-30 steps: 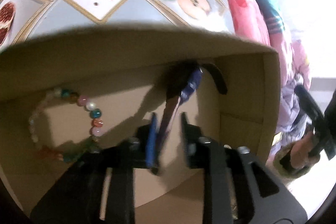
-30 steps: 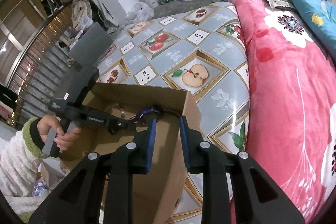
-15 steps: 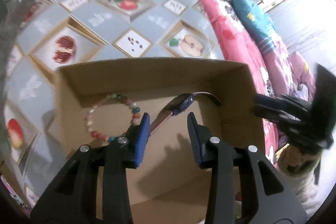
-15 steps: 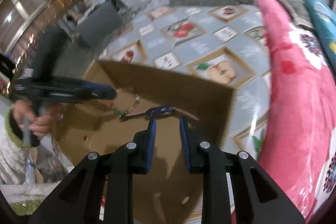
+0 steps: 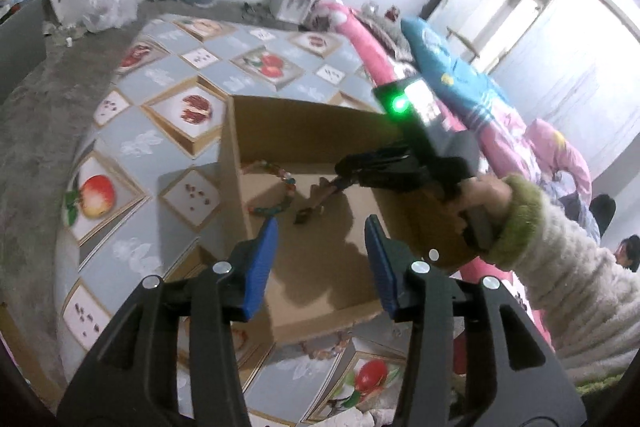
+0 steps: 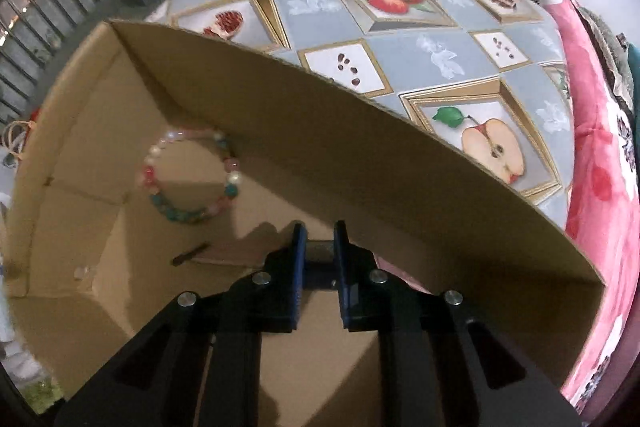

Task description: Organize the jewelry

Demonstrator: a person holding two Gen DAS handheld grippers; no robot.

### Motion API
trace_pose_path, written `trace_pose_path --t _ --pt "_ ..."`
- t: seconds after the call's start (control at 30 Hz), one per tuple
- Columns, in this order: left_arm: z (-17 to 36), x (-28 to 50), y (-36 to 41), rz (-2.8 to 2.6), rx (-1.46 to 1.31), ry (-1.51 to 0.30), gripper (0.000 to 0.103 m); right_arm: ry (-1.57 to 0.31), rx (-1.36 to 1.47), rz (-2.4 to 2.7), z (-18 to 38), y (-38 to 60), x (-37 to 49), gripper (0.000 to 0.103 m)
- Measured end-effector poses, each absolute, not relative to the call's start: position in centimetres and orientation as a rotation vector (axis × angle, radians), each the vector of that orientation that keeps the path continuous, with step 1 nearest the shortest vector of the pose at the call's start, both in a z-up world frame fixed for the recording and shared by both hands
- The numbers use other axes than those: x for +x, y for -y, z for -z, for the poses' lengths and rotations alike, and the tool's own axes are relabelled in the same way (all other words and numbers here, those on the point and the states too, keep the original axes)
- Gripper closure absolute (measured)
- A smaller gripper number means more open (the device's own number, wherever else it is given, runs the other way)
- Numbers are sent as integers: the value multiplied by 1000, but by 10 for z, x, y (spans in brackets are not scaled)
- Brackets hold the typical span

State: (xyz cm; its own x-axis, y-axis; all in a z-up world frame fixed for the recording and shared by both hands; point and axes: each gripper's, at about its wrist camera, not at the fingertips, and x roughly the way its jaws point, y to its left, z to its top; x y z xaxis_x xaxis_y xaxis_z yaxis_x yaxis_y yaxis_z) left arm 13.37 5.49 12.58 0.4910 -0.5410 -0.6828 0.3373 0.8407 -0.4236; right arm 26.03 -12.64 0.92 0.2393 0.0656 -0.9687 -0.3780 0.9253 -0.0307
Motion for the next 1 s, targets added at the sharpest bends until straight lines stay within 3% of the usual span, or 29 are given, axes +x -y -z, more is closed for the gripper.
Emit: trace_pose_path --t 0.37,0.57,1.0 --pt "-123 105 -83 467 -230 -826 54 -1192 -277 -310 -65 142 239 88" --pt "-118 102 -83 466 -235 -822 54 -1271 -342 -286 -35 135 238 88" --pt "-117 92 -90 444 -242 -816 53 -1243 -394 -247 -2 113 270 88"
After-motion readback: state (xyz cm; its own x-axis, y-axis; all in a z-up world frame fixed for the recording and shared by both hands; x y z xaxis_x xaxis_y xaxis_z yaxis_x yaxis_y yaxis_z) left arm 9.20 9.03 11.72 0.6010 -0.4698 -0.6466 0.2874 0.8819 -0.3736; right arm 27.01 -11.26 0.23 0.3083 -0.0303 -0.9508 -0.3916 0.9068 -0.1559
